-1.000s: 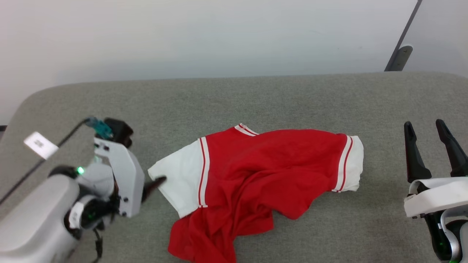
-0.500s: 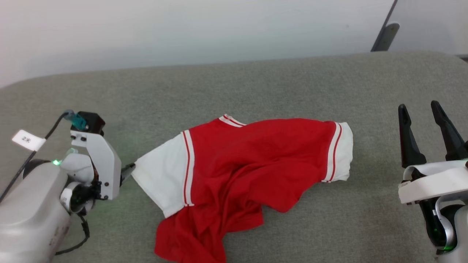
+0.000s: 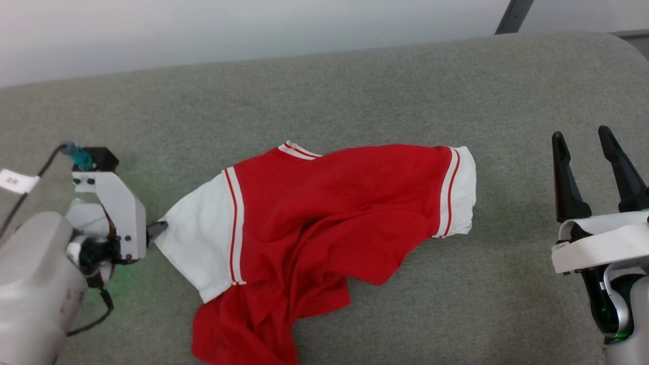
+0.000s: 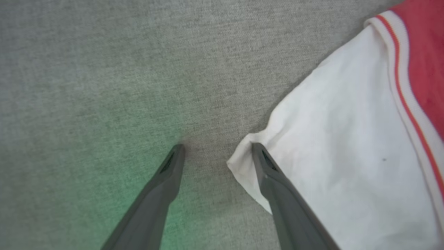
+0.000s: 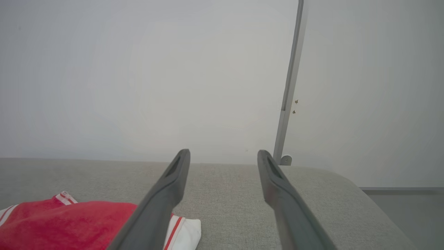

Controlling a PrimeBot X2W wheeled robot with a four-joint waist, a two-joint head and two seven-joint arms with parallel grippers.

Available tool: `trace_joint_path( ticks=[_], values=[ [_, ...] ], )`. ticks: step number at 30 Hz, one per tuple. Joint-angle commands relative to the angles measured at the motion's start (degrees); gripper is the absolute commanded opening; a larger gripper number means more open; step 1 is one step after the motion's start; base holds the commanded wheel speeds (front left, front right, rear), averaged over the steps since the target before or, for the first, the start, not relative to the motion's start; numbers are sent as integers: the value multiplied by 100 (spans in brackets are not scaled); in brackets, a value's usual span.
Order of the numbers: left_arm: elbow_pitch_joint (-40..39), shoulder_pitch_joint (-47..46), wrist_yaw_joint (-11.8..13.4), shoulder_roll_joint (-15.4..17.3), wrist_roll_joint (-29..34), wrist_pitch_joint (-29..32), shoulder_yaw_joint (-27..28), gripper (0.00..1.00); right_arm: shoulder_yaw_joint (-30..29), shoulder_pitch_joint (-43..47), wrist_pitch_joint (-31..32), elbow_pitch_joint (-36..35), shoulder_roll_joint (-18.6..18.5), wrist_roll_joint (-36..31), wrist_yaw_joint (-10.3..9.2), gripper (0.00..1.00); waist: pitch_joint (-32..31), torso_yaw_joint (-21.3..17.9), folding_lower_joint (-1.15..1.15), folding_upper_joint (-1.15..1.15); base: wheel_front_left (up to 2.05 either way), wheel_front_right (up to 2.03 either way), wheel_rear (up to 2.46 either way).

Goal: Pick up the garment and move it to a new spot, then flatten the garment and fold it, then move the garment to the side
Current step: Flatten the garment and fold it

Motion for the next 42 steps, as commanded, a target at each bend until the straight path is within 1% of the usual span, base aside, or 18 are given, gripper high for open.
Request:
trace_joint_path(
  ticks=[1,6,10,14,19,20,21,22,24,26,27,28,30,33,39,42],
  values=[
    [131,135,-25,-173,-39,113,-102,100,-6,-25,-24,-14,5,-34,-9,100,49,-36,0,0,0,0,0],
    [420,163,-45,-414,-282,611,-119,100,-43,-66,-12,16,19,-73,-9,100,71,-21,0,0,0,0,0],
    [470,128,-59,-589,-473,858,-77,100,-59,-72,8,36,57,-87,-9,100,68,11,0,0,0,0,0],
    [498,85,-64,-685,-573,1108,-100,100,-73,-92,29,43,92,-106,-9,100,72,32,0,0,0,0,0],
    [503,32,-56,-711,-517,1134,-167,100,-66,-124,52,60,116,-109,-9,100,107,27,0,0,0,0,0],
    [531,51,-41,-727,-531,1159,-169,94,-63,-133,55,66,122,-106,-9,100,112,21,0,0,0,0,0],
    [492,51,-55,-733,-501,1102,-201,25,-63,-141,61,72,126,-106,-9,100,118,16,0,0,0,0,0],
    [520,69,-54,-749,-579,1070,-148,0,-71,-146,59,79,129,-105,-9,100,123,11,0,0,0,0,0],
    [541,83,-56,-756,-556,1112,-174,0,-86,-150,78,86,133,-110,-9,100,127,6,0,0,0,0,0],
    [551,43,-59,-670,-448,999,-231,0,-129,-146,142,104,159,-75,-9,100,144,0,0,0,0,0,0],
    [614,6,-37,-606,-466,949,-183,0,-153,-159,265,135,156,-32,-9,100,163,1,0,0,0,0,0],
    [614,6,-37,-606,-466,949,-183,0,-153,-159,265,135,156,-32,-9,100,163,1,0,0,0,0,0],
    [645,-50,-35,-568,-398,986,-237,0,-166,-224,487,209,178,59,-9,100,192,18,0,0,0,0,0],
    [646,-138,-36,-551,-400,932,-222,0,-141,-345,977,401,110,220,-9,100,246,82,0,0,0,0,0],
    [584,-318,-18,-486,-325,794,-258,0,108,-829,2082,950,-164,619,-9,100,393,264,0,0,0,0,0],
    [556,-403,-22,-540,-277,755,-290,0,252,-1126,2642,1309,-308,795,-9,100,470,380,0,0,0,0,0]
  ],
)
